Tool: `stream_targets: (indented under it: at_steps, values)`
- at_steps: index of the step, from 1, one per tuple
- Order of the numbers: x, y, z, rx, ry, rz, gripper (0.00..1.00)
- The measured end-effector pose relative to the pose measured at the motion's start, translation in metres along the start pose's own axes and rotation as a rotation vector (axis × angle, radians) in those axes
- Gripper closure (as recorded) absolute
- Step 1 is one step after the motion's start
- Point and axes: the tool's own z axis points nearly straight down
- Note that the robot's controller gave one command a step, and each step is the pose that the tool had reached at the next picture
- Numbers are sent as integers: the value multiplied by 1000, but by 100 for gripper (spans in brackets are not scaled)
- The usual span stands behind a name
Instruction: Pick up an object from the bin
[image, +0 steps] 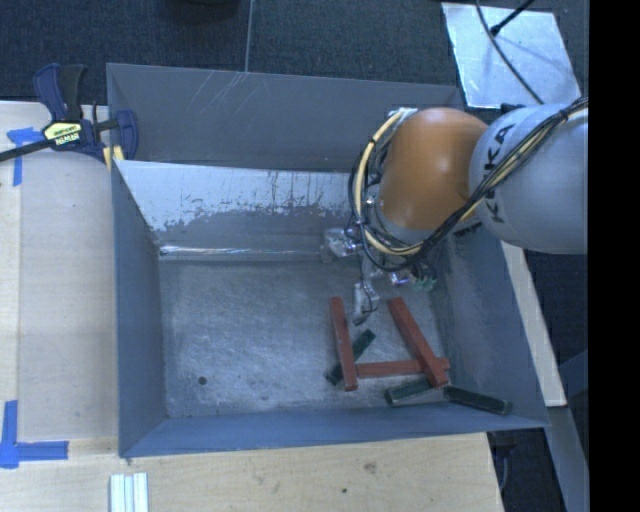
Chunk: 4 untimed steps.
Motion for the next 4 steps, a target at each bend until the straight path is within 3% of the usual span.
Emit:
stream_targets:
  at_steps: [1, 2, 3, 4]
  values:
    - [64, 28, 30, -4, 1, -291, 0]
    - [113, 60, 28, -1, -9, -429, 0]
    - [114, 59, 28, -3, -4, -425, 100]
    - [112, 59, -25, -3, -4, -421, 100]
